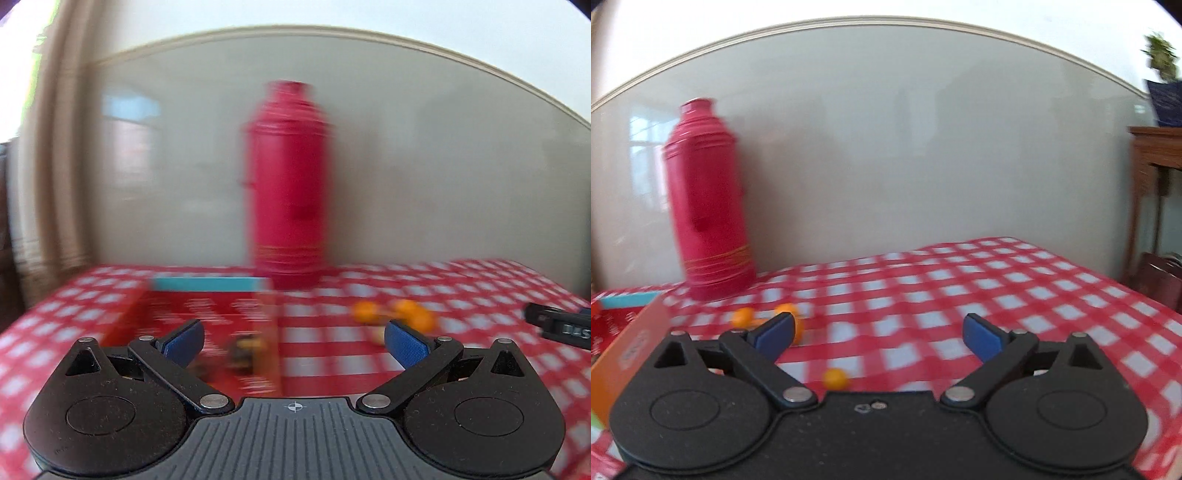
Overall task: Organize fruits
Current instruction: 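Grasp the small kumquat with the left tool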
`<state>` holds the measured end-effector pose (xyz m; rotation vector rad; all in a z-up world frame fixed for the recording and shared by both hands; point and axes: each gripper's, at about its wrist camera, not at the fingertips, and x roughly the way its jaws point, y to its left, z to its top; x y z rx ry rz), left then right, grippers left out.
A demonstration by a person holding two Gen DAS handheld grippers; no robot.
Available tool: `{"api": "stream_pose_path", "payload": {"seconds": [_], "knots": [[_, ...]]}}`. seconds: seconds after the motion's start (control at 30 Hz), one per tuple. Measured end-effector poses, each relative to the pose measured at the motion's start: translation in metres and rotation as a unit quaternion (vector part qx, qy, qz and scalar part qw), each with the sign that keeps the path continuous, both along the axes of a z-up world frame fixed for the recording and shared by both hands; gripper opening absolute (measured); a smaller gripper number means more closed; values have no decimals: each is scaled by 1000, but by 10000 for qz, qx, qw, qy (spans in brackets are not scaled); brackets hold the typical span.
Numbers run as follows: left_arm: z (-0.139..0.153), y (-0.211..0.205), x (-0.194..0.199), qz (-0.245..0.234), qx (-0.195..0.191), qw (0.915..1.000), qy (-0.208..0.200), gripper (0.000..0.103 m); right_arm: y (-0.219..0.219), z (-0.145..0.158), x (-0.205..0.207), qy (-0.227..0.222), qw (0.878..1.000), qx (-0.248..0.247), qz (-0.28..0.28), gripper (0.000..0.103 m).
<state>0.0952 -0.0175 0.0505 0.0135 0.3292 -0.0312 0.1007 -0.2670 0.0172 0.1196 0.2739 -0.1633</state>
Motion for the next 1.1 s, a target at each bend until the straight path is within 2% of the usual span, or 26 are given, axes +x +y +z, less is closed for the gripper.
{"api": "stream_pose_path", "payload": {"seconds": [0.2,0.23,0.3,0.37,0.47,0.57,0.67,0.73,0.77,0.97,1.1], "knots": [[-12,-86,42,-1032,179,9936,424,101,-41,-3,-18,-124,9985,90,-535,95],[-15,-98,46,-1154,244,9920,454,97,-47,-3,-21,-144,9981,97,-593,95],[-22,-120,55,-1399,373,9877,597,80,-59,-6,-25,-148,9972,135,-720,95],[-29,-136,63,-1524,368,9845,789,74,-71,-8,-29,-133,9964,193,-813,95],[-38,-153,72,-1574,411,9825,906,73,-83,-9,-34,-151,9950,296,-940,95],[-45,-167,77,-1723,519,9781,1044,55,-89,-9,-40,-206,9938,315,-1050,95],[-51,-176,82,-1809,627,9745,1169,44,-92,-8,-44,-240,9932,340,-1086,95],[-57,-183,89,-1835,593,9726,1300,31,-93,-8,-44,-256,9930,364,-1093,95],[-59,-184,91,-1835,576,9719,1355,20,-94,-7,-44,-259,9929,375,-1097,95],[-64,-183,90,-1781,468,9744,1291,20,-91,-6,-41,-261,9935,392,-1040,95],[-59,-174,86,-1637,401,9794,1116,20,-83,-5,-38,-266,9946,325,-945,95]]}}
